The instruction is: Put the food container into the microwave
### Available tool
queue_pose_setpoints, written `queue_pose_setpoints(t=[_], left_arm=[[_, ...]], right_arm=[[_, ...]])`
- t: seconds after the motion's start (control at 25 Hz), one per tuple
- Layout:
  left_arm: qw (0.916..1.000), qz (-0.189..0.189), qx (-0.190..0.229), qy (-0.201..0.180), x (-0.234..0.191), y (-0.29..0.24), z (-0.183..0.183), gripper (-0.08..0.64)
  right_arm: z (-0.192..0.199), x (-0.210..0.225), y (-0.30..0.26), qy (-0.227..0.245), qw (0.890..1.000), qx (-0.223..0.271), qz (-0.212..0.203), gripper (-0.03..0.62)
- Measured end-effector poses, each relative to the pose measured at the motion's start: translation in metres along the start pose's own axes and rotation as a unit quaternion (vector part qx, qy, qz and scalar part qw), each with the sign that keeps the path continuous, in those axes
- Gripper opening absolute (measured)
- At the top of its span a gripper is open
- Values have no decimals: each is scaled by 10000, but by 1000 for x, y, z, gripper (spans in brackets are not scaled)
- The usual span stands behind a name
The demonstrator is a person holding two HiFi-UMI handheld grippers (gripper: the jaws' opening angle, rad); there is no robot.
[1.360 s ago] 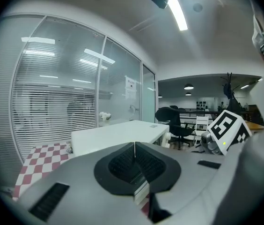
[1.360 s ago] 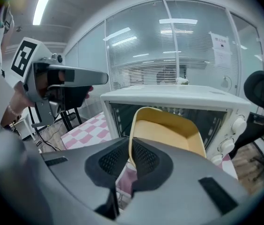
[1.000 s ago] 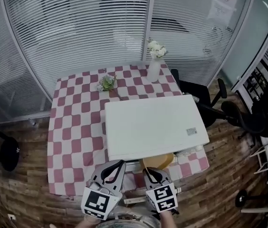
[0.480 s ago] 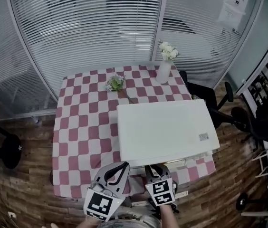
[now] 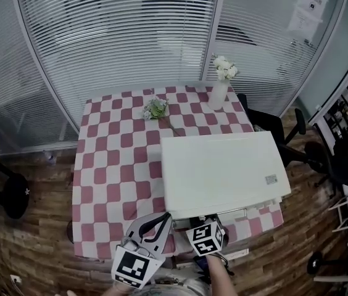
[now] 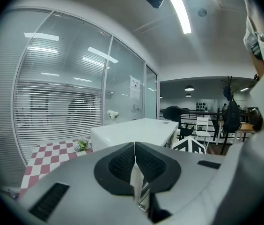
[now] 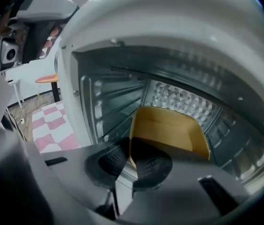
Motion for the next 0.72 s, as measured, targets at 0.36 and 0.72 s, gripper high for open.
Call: queue_pose_setpoints(t=[0.36, 0.72], left_arm=[[10000, -50, 30, 5, -7, 7, 1, 14], [10000, 20, 56, 22, 1, 7, 3, 14]], right_arm=[[-3, -3, -11, 76, 9999, -60, 112, 23], [-9, -2, 13, -278, 9989, 349, 133, 92]])
Point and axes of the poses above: the fingertips, and each gripper's own axes: y backward along the fingers, x to its right, z out of its underside, the point moved 6 cm from there along y, backward along the fingers, and after that the axes turned 6 degrees about x, right-handed, at the moved point
